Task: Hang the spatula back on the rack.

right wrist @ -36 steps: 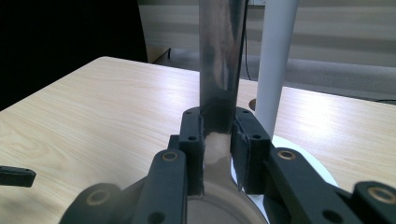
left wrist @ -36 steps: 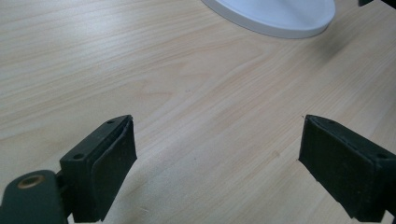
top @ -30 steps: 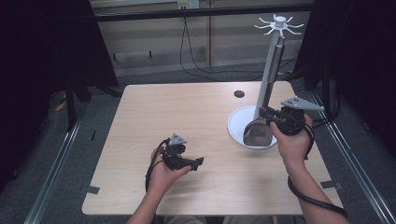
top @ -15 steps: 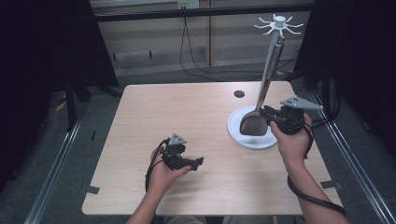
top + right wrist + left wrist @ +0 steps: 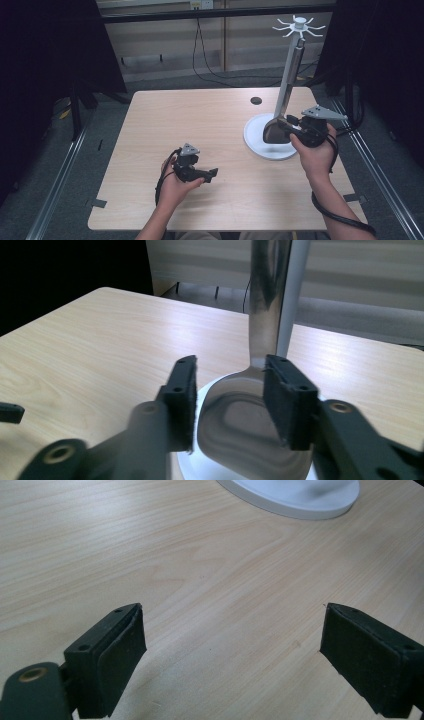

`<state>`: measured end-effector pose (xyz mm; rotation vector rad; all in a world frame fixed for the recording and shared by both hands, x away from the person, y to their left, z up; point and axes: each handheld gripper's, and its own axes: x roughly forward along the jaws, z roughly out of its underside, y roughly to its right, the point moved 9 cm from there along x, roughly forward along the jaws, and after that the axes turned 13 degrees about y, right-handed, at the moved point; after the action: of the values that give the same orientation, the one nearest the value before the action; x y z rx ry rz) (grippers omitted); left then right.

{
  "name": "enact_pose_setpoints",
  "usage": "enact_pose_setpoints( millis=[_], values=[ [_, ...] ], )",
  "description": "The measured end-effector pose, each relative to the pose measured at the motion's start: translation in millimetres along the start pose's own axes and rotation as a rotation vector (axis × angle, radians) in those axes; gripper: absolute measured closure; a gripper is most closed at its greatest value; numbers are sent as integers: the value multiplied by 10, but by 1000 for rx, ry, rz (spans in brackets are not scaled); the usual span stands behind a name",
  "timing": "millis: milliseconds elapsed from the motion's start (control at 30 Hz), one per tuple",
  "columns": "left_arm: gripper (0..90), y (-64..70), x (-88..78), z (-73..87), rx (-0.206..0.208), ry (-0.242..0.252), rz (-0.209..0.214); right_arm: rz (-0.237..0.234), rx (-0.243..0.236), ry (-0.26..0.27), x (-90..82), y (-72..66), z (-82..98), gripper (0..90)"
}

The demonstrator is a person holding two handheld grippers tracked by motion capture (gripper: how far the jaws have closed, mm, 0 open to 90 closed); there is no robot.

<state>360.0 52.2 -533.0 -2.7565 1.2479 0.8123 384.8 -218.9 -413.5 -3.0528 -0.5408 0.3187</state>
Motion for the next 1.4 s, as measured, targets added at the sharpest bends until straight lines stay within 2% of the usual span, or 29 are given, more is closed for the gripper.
enact_pose_setpoints(
  millis=[300, 467, 667, 833, 933, 1400],
  values=[
    [101, -17, -36, 6, 0, 4, -11, -40, -8, -24, -102, -56, 120, 374],
    [95, -16, -22, 4, 1, 10, -17, -61, 8, -33, -125, -92, 184, 299],
    [85, -15, -11, 15, 5, 10, -15, -95, 22, -73, -127, -121, 374, 161],
    [82, -14, -13, 13, 4, 10, -11, -118, 28, -81, -160, -138, 497, 122],
    [80, -12, -11, 12, 4, 12, -11, -116, 24, -96, -190, -128, 569, 109],
    [78, 7, 4, -4, 14, 13, -10, -140, 9, -134, -304, -184, 839, 101]
  ],
)
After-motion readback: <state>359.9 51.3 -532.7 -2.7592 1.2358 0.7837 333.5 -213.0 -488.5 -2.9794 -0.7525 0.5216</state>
